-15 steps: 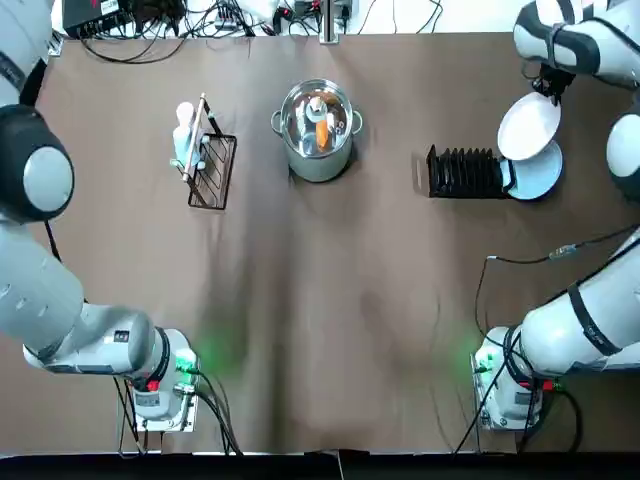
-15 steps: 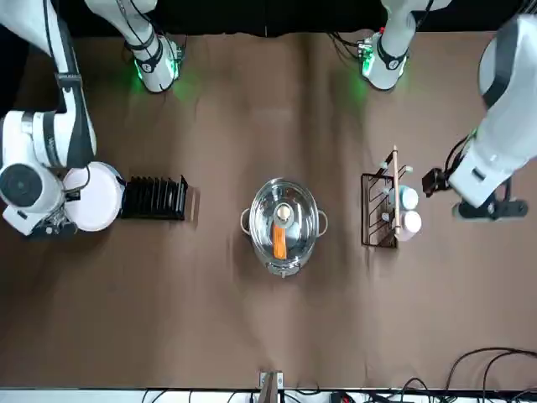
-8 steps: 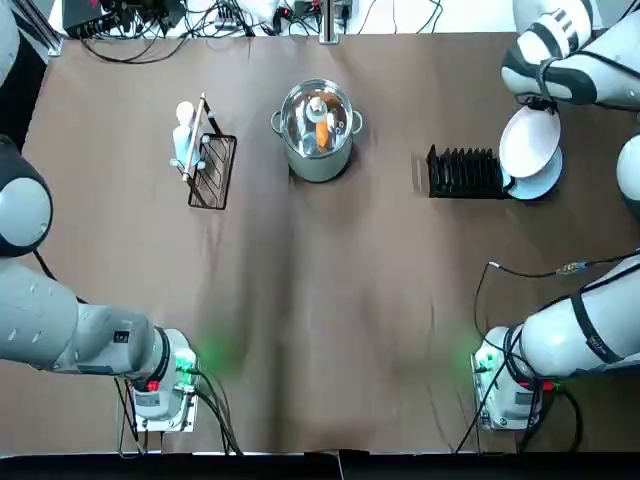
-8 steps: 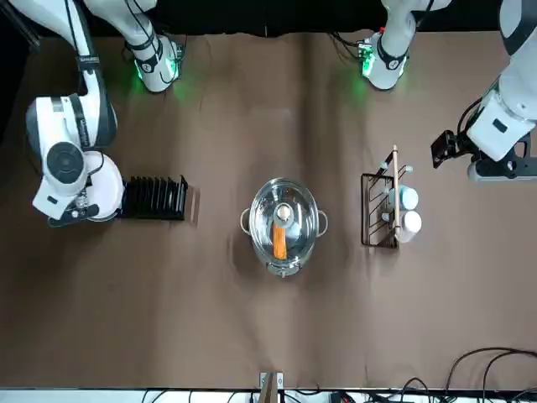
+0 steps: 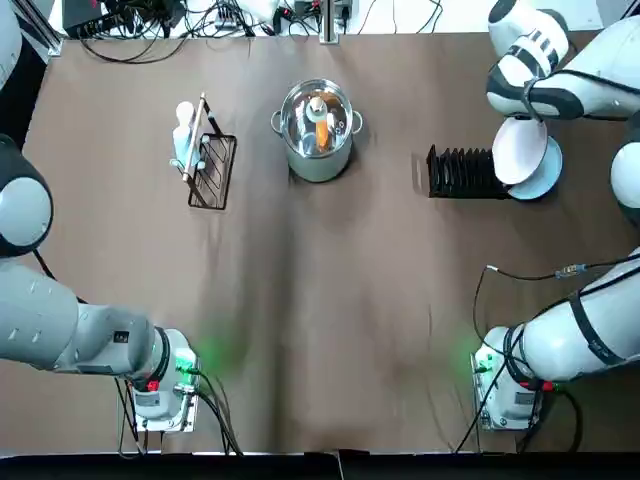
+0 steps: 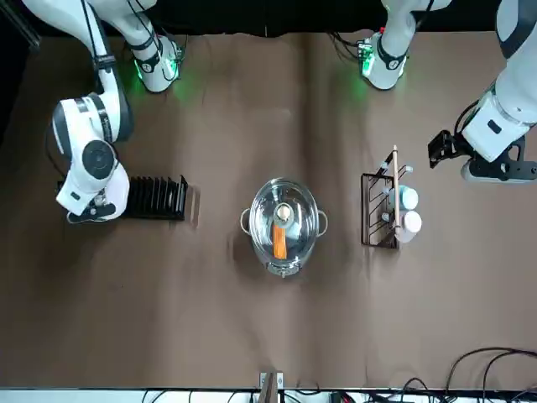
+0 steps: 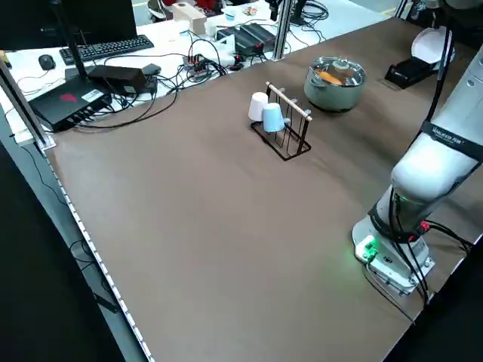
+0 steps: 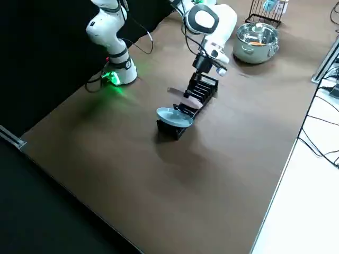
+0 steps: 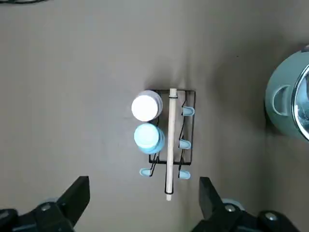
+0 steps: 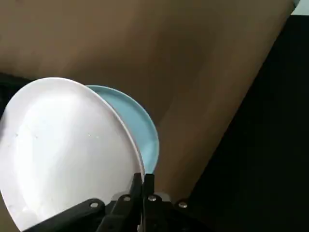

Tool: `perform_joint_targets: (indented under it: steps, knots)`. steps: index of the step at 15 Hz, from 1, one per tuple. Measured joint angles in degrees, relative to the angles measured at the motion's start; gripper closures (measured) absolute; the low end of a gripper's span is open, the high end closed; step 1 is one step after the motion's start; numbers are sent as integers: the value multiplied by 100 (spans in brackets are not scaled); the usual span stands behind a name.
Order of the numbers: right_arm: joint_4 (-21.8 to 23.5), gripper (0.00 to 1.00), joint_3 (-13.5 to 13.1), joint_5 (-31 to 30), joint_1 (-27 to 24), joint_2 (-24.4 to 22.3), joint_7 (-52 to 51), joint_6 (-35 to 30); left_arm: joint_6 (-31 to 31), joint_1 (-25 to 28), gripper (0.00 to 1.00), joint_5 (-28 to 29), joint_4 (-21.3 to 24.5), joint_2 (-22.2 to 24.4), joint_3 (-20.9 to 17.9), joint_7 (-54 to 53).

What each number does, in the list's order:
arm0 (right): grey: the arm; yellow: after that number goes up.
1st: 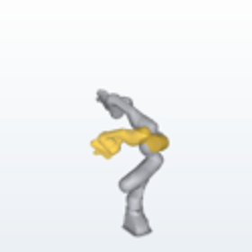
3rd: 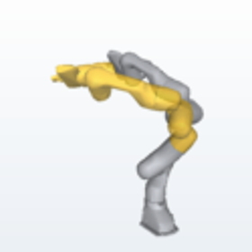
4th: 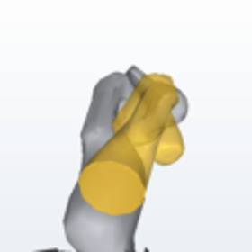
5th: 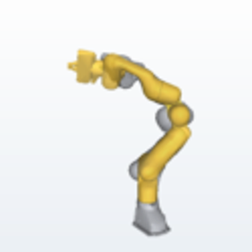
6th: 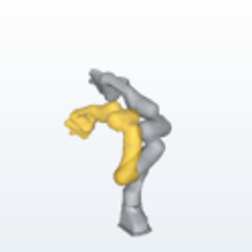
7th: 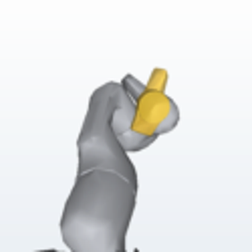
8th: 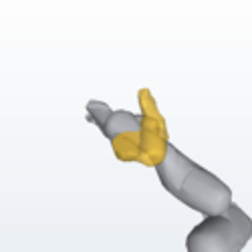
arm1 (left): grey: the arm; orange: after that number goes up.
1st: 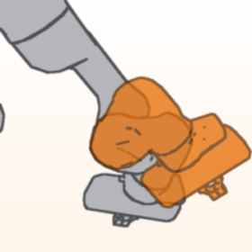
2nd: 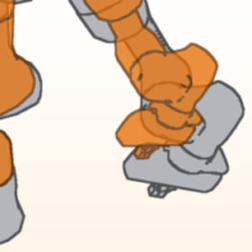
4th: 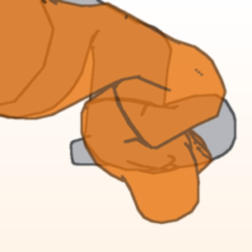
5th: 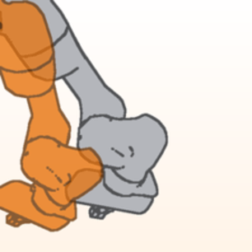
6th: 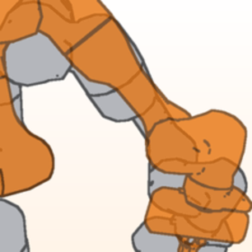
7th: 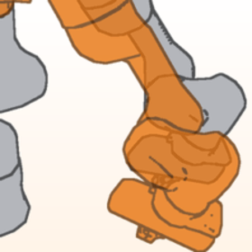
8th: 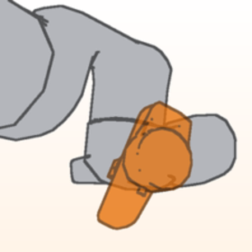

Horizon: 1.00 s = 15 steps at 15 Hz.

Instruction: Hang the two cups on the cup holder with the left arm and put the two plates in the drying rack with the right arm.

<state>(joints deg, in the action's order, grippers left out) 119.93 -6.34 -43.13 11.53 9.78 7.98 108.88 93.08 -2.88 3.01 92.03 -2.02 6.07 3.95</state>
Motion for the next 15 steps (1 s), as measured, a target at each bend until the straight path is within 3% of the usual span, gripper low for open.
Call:
perform_joint_targets:
  steps: [12,15]
  knots:
    - [146,97,2,-193,332,430,977,59,2,-8,0,0,0,-1,-3,11]
    - [146,93,1,-199,340,459,988,58,2,-8,0,-9,-2,-1,-3,36]
